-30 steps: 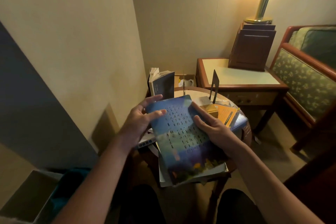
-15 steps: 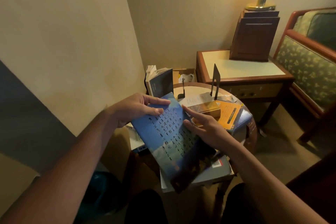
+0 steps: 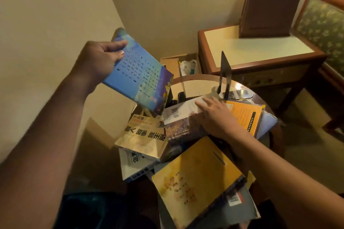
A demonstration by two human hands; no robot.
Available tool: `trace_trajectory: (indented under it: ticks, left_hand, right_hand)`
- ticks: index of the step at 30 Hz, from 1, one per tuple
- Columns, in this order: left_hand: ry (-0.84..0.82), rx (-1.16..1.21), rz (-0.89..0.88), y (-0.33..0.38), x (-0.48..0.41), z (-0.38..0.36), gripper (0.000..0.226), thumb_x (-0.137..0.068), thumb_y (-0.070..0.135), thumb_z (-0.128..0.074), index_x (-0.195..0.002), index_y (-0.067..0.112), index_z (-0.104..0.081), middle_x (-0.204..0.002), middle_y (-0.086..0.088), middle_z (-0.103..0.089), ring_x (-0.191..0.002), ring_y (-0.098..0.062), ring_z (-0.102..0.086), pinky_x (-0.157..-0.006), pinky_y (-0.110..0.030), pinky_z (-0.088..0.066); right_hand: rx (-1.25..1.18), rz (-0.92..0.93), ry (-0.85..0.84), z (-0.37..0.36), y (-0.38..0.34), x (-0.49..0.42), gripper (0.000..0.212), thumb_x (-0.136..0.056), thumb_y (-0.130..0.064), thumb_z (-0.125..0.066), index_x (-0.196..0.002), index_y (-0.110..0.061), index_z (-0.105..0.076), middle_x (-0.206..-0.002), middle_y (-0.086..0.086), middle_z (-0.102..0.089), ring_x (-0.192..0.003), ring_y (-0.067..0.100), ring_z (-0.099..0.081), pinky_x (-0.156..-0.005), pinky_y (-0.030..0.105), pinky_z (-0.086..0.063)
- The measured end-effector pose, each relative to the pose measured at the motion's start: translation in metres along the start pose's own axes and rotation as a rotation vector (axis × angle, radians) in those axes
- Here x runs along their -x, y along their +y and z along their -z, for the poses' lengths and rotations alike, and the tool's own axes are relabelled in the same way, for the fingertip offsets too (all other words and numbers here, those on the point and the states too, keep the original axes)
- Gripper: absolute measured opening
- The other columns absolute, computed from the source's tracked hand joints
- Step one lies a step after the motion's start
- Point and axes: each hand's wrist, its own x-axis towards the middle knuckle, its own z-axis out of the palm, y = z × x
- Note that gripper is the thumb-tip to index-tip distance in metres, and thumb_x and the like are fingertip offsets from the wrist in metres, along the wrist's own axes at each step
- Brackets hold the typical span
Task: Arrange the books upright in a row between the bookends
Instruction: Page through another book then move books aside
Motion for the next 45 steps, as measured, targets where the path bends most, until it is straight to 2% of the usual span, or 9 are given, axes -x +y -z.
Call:
trace_trajectory:
  ticks: [4,9,12,15,18,23,28,32,45]
  left_hand:
    - [0.039,-0.154,-0.038,-0.010,-0.031,-0.036,0.036,-0.093,0.026,-0.061,-0.128,0.027,-0.067,-0.133,0.003,-0.065,-0.122,-0.012,-0.059,-0.111,-0.032,-0.043]
    - [0.092,-0.515,-0.081,-0.022,-0.051,-0.070,0.037,-0.100,0.028,-0.049,-0.135,0.034,-0.060,-0.140,-0.004,-0.060,-0.128,-0.033,-0.050,-0.111,-0.045,-0.030]
    - [0.067,-0.585,-0.045,-0.039,-0.056,-0.086,0.039,-0.103,0.026,-0.044,-0.138,0.034,-0.057,-0.141,-0.009,-0.058,-0.130,-0.033,-0.048,-0.107,-0.046,-0.025]
    - [0.010,-0.693,0.000,-0.060,-0.054,-0.101,0.041,-0.105,0.026,-0.039,-0.141,0.036,-0.053,-0.147,-0.016,-0.048,-0.136,-0.034,-0.042,-0.113,-0.051,-0.020]
    - [-0.053,-0.769,0.005,-0.083,-0.051,-0.114,0.042,-0.105,0.025,-0.037,-0.143,0.039,-0.050,-0.157,-0.010,-0.034,-0.138,-0.033,-0.039,-0.113,-0.055,-0.021]
    - [-0.066,-0.820,-0.113,-0.102,-0.051,-0.122,0.050,-0.100,0.019,-0.045,-0.147,0.035,-0.043,-0.159,-0.005,-0.024,-0.146,-0.030,-0.025,-0.106,-0.064,-0.034]
    - [-0.063,-0.865,-0.219,-0.103,-0.049,-0.122,0.059,-0.101,0.024,-0.050,-0.155,0.036,-0.028,-0.164,-0.008,-0.021,-0.152,-0.029,-0.016,-0.115,-0.064,-0.023]
    - [-0.068,-0.860,-0.284,-0.105,-0.045,-0.120,0.077,-0.100,0.032,-0.053,-0.159,0.028,-0.004,-0.165,-0.004,-0.021,-0.152,-0.027,-0.018,-0.118,-0.059,-0.020]
    - [-0.060,-0.830,-0.315,-0.100,-0.037,-0.123,0.080,-0.095,0.050,-0.056,-0.159,0.024,-0.016,-0.165,-0.002,-0.020,-0.152,-0.028,-0.018,-0.119,-0.059,-0.018]
  right_hand:
    - [-0.007,-0.032,-0.062,-0.008,-0.008,-0.014,0.059,-0.101,-0.060,-0.028,-0.153,-0.032,-0.032,-0.165,0.006,-0.021,-0.153,0.031,-0.009,-0.122,0.057,-0.013]
    - [0.024,-0.061,-0.103,-0.015,-0.009,-0.017,0.065,-0.099,-0.066,-0.021,-0.156,-0.034,-0.021,-0.168,0.005,-0.007,-0.154,0.030,0.001,-0.121,0.057,-0.006]
    - [0.033,-0.053,-0.109,-0.018,-0.008,-0.017,0.067,-0.098,-0.067,-0.018,-0.157,-0.034,-0.016,-0.168,0.004,-0.002,-0.154,0.030,0.004,-0.122,0.059,-0.004]
    - [0.052,-0.056,-0.117,-0.019,-0.007,-0.017,0.069,-0.098,-0.068,-0.014,-0.158,-0.034,-0.011,-0.168,0.003,0.002,-0.154,0.029,0.008,-0.122,0.058,-0.001]
    - [0.072,-0.058,-0.123,-0.020,-0.008,-0.017,0.069,-0.098,-0.068,-0.012,-0.158,-0.034,-0.008,-0.168,0.003,0.004,-0.153,0.029,0.009,-0.122,0.058,0.001]
    - [0.101,-0.054,-0.126,-0.020,-0.009,-0.017,0.069,-0.098,-0.068,-0.009,-0.159,-0.034,-0.007,-0.168,0.004,0.004,-0.153,0.030,0.009,-0.122,0.058,0.003]
    - [0.114,-0.056,-0.125,-0.023,-0.008,-0.018,0.071,-0.097,-0.069,-0.007,-0.159,-0.034,-0.004,-0.167,0.004,0.006,-0.153,0.030,0.011,-0.121,0.058,0.004]
    - [0.122,-0.057,-0.122,-0.024,-0.008,-0.018,0.071,-0.097,-0.069,-0.006,-0.159,-0.034,-0.004,-0.167,0.004,0.006,-0.153,0.030,0.012,-0.121,0.058,0.004]
    - [0.128,-0.052,-0.108,-0.026,-0.007,-0.018,0.070,-0.097,-0.069,-0.006,-0.159,-0.035,-0.005,-0.167,0.004,0.005,-0.153,0.030,0.010,-0.121,0.059,0.004]
